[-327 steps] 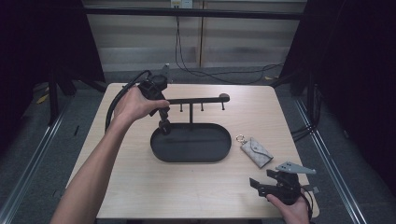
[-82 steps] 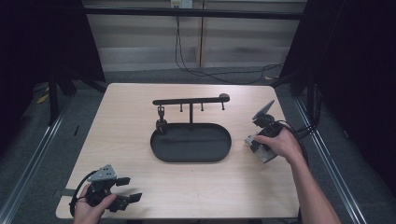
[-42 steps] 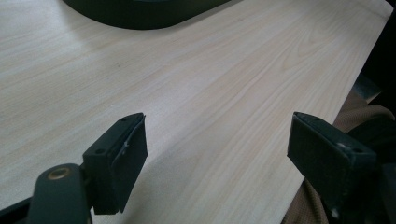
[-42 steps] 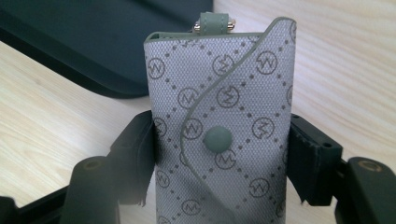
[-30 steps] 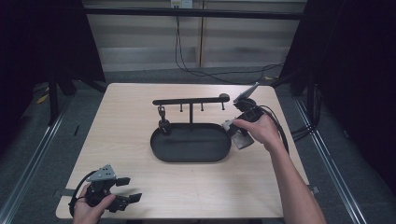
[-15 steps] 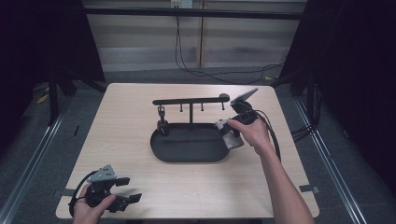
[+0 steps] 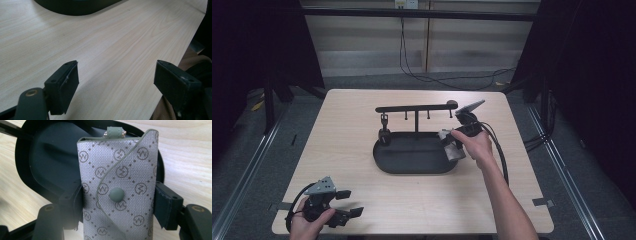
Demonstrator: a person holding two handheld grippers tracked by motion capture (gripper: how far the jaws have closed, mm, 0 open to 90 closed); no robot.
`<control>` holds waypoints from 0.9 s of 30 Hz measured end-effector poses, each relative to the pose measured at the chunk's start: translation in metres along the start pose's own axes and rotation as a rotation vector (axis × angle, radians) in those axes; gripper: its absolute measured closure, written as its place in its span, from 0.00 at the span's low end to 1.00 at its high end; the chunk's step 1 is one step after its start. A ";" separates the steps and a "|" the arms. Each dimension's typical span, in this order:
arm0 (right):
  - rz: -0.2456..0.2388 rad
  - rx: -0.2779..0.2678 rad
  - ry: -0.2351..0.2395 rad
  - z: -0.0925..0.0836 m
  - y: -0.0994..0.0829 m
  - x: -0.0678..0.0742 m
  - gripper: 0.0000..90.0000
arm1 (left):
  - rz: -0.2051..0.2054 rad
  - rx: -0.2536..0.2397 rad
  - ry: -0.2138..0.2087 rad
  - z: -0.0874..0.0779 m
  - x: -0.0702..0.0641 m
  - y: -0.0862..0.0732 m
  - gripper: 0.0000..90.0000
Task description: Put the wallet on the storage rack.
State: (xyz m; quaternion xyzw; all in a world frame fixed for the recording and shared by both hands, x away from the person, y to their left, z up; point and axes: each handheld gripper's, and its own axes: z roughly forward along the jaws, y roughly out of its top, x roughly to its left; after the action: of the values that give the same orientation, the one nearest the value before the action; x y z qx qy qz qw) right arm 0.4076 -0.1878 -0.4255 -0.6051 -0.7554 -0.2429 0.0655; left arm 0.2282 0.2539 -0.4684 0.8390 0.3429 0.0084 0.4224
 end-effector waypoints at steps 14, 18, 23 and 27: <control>0.009 -0.030 0.003 0.024 0.001 -0.001 0.37 | 0.009 0.012 0.004 0.001 0.000 0.000 0.22; 0.015 -0.023 0.007 0.027 0.002 0.000 0.37 | 0.015 0.016 0.001 0.002 -0.001 0.001 0.22; 0.023 -0.025 0.012 0.031 0.001 -0.001 0.37 | 0.010 0.013 0.001 0.001 0.000 0.000 0.22; 0.019 -0.029 0.012 0.034 0.000 0.000 0.37 | 0.010 0.013 0.002 0.001 0.000 0.000 0.22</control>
State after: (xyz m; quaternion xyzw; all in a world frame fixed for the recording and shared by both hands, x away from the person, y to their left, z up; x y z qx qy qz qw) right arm 0.4138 -0.1722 -0.4552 -0.6117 -0.7455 -0.2569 0.0638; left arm 0.2283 0.2529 -0.4687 0.8434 0.3390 0.0091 0.4168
